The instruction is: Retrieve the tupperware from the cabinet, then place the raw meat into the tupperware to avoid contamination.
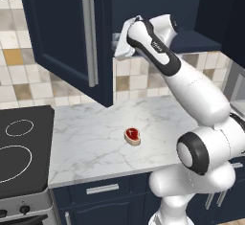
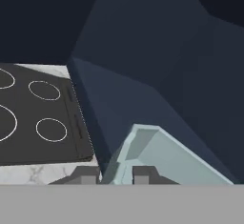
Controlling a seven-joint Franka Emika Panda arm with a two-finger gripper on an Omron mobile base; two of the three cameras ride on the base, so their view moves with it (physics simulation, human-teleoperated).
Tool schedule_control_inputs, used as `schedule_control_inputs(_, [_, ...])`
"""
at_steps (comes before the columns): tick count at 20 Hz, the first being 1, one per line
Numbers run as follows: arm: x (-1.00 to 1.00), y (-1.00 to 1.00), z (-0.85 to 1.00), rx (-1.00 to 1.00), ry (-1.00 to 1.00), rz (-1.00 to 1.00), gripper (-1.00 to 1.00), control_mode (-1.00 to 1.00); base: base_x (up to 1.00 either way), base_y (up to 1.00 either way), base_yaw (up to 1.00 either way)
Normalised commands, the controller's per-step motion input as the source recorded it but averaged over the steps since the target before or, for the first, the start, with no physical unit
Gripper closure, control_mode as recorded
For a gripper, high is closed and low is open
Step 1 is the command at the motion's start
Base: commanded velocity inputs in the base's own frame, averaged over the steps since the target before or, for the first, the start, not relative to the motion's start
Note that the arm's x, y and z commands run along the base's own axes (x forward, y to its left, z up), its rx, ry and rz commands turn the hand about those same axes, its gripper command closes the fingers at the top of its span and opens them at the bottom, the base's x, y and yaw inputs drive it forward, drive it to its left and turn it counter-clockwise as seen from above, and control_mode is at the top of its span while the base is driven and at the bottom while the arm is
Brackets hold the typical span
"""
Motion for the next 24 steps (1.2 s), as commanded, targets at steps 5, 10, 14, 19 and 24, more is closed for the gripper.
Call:
schedule_control_inputs(5, [-0.61,-0.16,0.0,0.0,-0.04,0.0,1.0,-1.0,0.0,0.0,0.0])
schedule_control_inputs(10, [-0.59,-0.16,0.0,0.0,-0.02,0.0,1.0,-1.0,0.0,0.0,0.0])
schedule_control_inputs(14, [-0.55,-0.14,0.0,0.0,0.0,0.0,1.0,-1.0,0.0,0.0,0.0])
schedule_control_inputs(19, [-0.5,-0.08,0.0,0.0,0.0,0.0,1.0,-1.0,0.0,0.0,0.0])
schedule_control_inputs(24, [-0.49,-0.07,0.0,0.0,0.0,0.0,1.0,-1.0,0.0,0.0,0.0])
